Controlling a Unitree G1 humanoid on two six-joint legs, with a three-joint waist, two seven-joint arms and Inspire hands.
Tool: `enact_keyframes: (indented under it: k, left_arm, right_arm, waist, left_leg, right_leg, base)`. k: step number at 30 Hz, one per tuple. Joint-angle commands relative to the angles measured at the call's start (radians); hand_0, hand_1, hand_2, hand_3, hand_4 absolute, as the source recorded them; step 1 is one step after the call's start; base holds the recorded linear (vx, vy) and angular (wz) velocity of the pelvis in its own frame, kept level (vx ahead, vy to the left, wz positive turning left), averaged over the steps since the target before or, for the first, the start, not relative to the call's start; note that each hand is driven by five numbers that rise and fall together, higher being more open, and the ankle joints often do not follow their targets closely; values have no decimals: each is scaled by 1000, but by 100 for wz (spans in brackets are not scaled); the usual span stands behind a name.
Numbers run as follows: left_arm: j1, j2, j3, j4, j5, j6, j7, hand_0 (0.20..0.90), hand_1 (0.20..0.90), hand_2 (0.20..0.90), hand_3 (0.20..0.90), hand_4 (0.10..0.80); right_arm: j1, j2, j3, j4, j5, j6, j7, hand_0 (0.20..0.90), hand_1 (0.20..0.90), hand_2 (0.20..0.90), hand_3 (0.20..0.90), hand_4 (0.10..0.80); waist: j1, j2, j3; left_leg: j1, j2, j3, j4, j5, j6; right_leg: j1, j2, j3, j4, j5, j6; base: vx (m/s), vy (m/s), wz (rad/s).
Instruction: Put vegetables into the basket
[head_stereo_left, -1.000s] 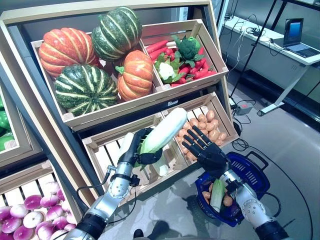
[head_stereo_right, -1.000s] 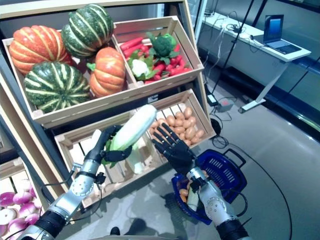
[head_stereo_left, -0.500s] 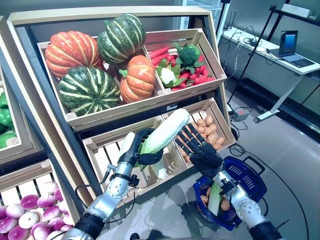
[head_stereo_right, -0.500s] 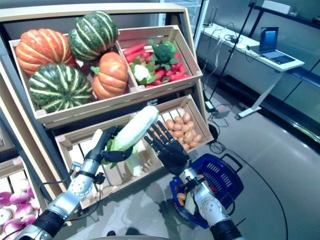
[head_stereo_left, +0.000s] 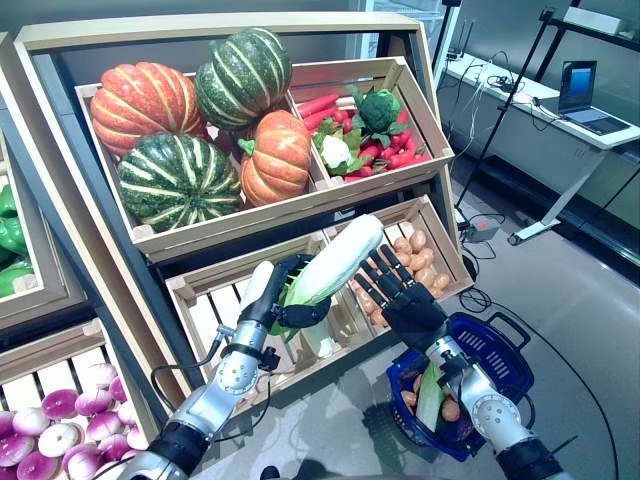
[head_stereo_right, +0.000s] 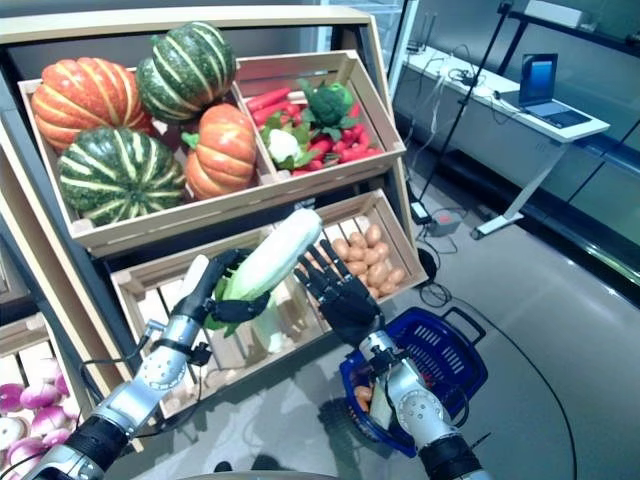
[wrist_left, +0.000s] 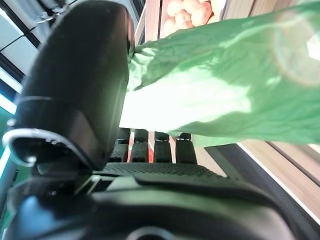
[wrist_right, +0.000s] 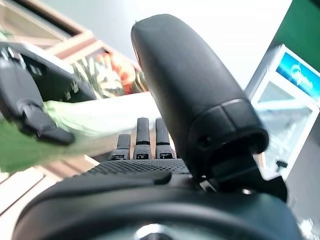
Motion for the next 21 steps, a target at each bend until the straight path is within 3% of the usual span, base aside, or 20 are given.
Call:
enact_keyframes:
  k: [1,9,21]
  left_arm:
    - [-166,-4,-81,-115,84,-130,50,300,300,300,300,400]
    - [-123,7,-8,-98,105,-82,133,300,300,300,300,400]
    - [-110,16,40,-89,127,-75,153,300,300,300,300,400]
  right_arm:
    - [-181,38,-49,-137,-12,-139,-41,900,900,900,900,800]
    - [-135,-23,-89,-201,-158,-168,-140,900,900,900,900,800]
    - [-72,-66,-98,-243,-259,-155,-123,900,900,900,900,800]
  waist:
    - [-15,20,-32]
    - [-27,17,-19]
    - [-43,19,-20]
  left_leg:
    - [42,18,-15,2,-100,3]
    - [37,16,-13,2,-98,5]
    - [34,20,-7,2,-95,2]
  right_leg:
    - [-29,-43,10,16,45,-10]
    - [-37,-43,21,18,49,-12]
    - [-41,-43,32,14,52,-10]
  base:
    - [0,0,0]
    - [-29,3,0]
    - [-20,0,-1]
